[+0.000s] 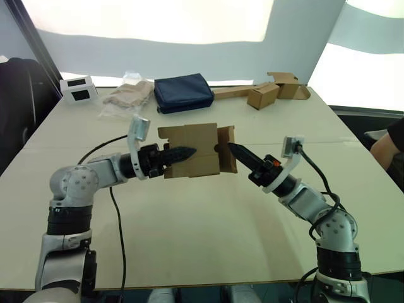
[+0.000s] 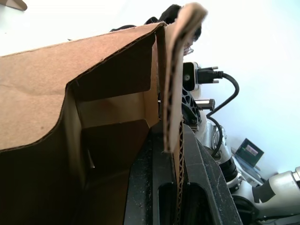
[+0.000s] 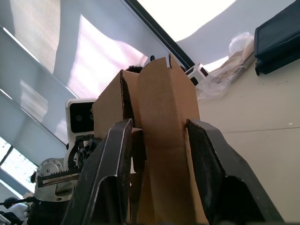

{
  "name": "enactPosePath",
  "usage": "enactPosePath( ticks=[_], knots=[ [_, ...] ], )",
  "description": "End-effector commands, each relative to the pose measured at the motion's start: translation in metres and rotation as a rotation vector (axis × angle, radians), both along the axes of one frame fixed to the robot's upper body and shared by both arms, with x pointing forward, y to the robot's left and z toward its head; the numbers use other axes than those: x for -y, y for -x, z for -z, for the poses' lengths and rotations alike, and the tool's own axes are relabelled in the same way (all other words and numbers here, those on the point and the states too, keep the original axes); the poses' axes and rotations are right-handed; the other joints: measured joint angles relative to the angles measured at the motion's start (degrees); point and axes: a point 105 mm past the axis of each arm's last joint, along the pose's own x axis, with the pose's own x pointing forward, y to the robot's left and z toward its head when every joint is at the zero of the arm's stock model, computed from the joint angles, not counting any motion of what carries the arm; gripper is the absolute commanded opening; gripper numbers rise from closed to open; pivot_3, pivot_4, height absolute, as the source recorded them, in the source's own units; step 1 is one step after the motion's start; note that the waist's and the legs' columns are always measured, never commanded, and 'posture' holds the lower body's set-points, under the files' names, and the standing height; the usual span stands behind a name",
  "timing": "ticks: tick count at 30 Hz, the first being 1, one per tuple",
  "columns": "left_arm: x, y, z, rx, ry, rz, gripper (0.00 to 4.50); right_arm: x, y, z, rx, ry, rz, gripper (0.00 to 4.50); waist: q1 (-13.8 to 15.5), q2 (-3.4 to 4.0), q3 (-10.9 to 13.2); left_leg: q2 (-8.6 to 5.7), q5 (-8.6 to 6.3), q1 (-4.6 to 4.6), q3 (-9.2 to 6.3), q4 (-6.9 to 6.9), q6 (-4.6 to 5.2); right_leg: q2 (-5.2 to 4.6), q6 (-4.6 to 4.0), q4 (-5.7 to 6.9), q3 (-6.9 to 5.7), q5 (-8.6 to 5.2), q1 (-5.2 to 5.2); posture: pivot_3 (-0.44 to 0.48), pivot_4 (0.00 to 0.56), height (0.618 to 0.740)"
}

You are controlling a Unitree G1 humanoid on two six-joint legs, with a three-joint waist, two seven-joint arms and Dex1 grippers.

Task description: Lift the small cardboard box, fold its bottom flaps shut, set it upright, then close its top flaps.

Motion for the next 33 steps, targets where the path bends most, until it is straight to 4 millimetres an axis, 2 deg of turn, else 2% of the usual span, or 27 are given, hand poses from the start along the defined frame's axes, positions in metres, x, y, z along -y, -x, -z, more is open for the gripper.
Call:
enactPosePath(
  ticks=[1,5,17,27,28,30,31,32,33],
  knots=[
    [0.0003,0.0054,-0.0132,0.056,0.028,0.016,0.0,0.003,0.0044,-0.012,0.046,-0.038,-0.007,1.93,0.0,0.0,0.0,0.0,0.0,0.0,0.0,0.0,0.0,0.0,0.0,0.0,0.0,0.0,0.0,0.0,0.15,0.74],
    [-0.0006,0.0047,-0.0131,0.054,0.03,0.009,0.0,0.0063,0.005,-0.0158,0.039,-0.093,-0.016,1.93,0.0,0.0,0.0,0.0,0.0,0.0,0.0,0.0,0.0,0.0,0.0,0.0,0.0,0.0,0.0,0.0,0.15,0.74],
    [-0.0013,0.0042,-0.0213,0.054,0.073,0.006,0.0,0.0035,0.01,-0.0085,0.023,-0.068,-0.036,1.93,0.0,0.0,0.0,0.01,0.0,-0.01,0.0,0.0,0.0,-0.01,-0.01,-0.01,0.0,0.0,0.0,0.0,0.15,0.74],
    [0.0008,0.0067,-0.0198,0.056,0.068,0.015,0.0,0.0035,0.0088,-0.0086,0.028,-0.065,-0.031,1.93,0.0,0.0,0.0,0.0,0.0,-0.01,0.0,0.0,0.0,0.0,0.0,-0.02,0.0,0.0,0.0,0.0,0.15,0.74],
    [0.001,0.0069,-0.0196,0.056,0.067,0.015,0.0,0.0035,0.0087,-0.0085,0.028,-0.064,-0.031,1.42,0.0,0.0,0.0,0.0,0.0,-0.01,0.0,0.0,0.0,0.0,-0.01,-0.02,0.0,0.0,0.0,0.0,0.15,0.74],
    [0.0012,0.0069,-0.0194,0.056,0.066,0.015,0.0,0.0036,0.0086,-0.0088,0.029,-0.063,-0.03,0.78,0.0,0.0,0.0,0.0,0.0,-0.01,0.0,0.0,0.0,0.0,-0.01,-0.02,0.0,0.0,0.0,0.0,0.15,0.74],
    [0.0012,0.0069,-0.0194,0.057,0.066,0.015,0.0,0.0036,0.0085,-0.0087,0.029,-0.063,-0.03,0.32,0.0,0.0,0.0,0.0,0.0,-0.01,0.0,0.0,0.0,0.0,0.0,-0.02,0.0,0.0,0.0,0.0,0.15,0.74],
    [0.0012,0.007,-0.0193,0.057,0.066,0.015,0.0,0.0035,0.0083,-0.0087,0.029,-0.061,-0.029,0.08,0.0,0.0,0.0,0.0,0.0,-0.01,0.0,0.0,0.0,0.0,0.0,-0.02,0.0,0.0,0.0,0.0,0.15,0.74],
    [0.0012,0.007,-0.0193,0.057,0.065,0.015,0.0,0.0035,0.0082,-0.0086,0.029,-0.061,-0.028,0.08,0.0,0.0,0.0,0.0,0.0,-0.01,0.0,0.0,0.0,0.0,-0.01,-0.02,0.0,-0.01,0.0,0.0,0.15,0.74]
  ],
)
